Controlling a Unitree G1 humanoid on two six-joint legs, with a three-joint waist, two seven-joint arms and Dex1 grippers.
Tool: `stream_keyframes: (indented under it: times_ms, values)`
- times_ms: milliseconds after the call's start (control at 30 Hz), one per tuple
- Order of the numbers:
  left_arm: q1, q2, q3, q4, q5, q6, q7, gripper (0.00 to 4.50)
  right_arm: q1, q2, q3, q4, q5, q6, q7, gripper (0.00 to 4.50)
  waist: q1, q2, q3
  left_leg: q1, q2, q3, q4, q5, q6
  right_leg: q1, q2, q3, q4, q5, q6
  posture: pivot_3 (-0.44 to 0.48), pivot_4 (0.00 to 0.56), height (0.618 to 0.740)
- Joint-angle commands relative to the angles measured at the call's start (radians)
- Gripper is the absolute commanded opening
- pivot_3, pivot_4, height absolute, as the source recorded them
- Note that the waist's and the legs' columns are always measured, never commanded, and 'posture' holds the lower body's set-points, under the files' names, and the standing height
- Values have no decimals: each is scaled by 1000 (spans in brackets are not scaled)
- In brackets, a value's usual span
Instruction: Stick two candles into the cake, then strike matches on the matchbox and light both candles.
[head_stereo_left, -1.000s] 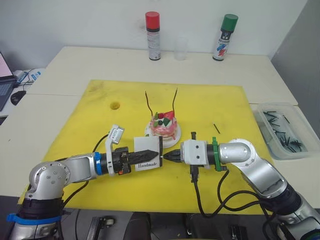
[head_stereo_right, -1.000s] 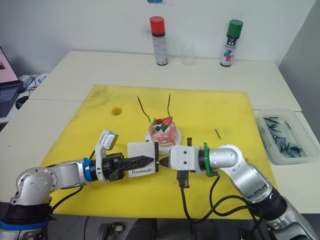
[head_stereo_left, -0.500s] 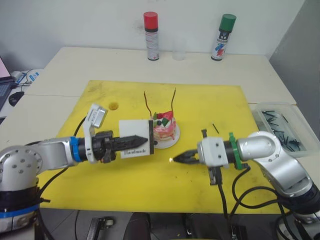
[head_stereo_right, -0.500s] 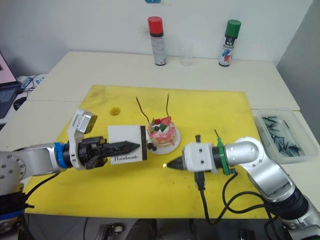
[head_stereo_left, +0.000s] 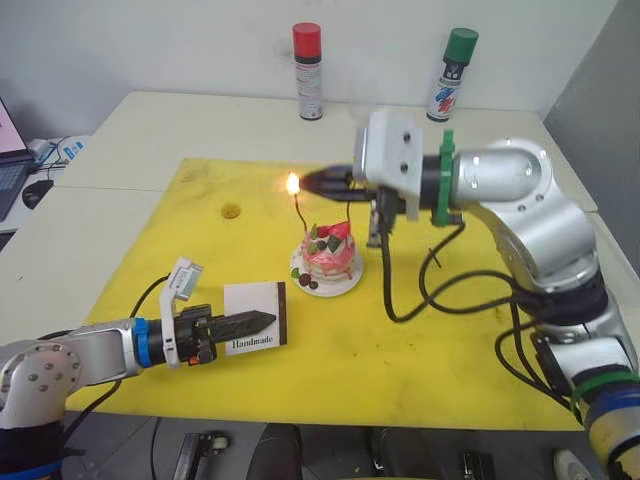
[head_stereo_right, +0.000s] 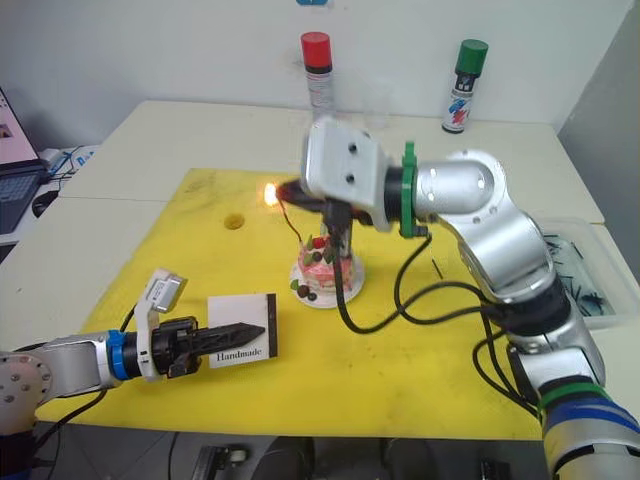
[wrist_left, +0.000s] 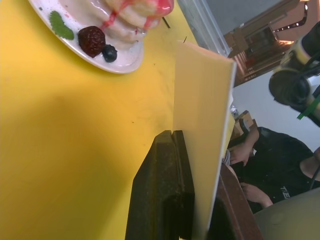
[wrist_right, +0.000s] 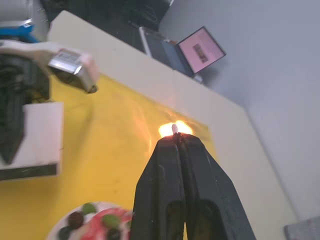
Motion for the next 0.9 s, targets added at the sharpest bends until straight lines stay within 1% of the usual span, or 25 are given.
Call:
stream_keyframes:
  times_ms: [33, 267, 533, 900]
  values:
    - [-24, -17, -12, -34, 2, -15, -7, 0, -58, 10, 16, 70, -56, -68, 1, 36, 0, 0, 0, 0, 0, 0, 0, 0, 0, 0, 0, 0, 0, 0, 0, 0, 150, 733]
    - [-87, -54, -30, -26, -6, -1, 41, 0, -74, 0, 69, 132, -124, -141, 58, 36, -3, 0, 0, 0, 0, 0, -1, 0, 0, -1, 0, 0, 1, 0, -1, 0, 150, 733]
    - [-104, -72, -29, -17, -2, 3, 56, 0, -63, 11, 77, 148, -160, -168, 74, 36, -3, 0, 0, 0, 0, 0, -1, 0, 0, -1, 0, 0, 1, 0, -1, 0, 150, 733]
    - [-59, -59, -38, 23, 96, -47, -61, 0, -43, 32, 82, 157, -197, -189, 69, 36, -4, 0, 0, 0, 0, 0, -1, 0, 0, -1, 0, 0, 1, 0, -1, 0, 150, 733]
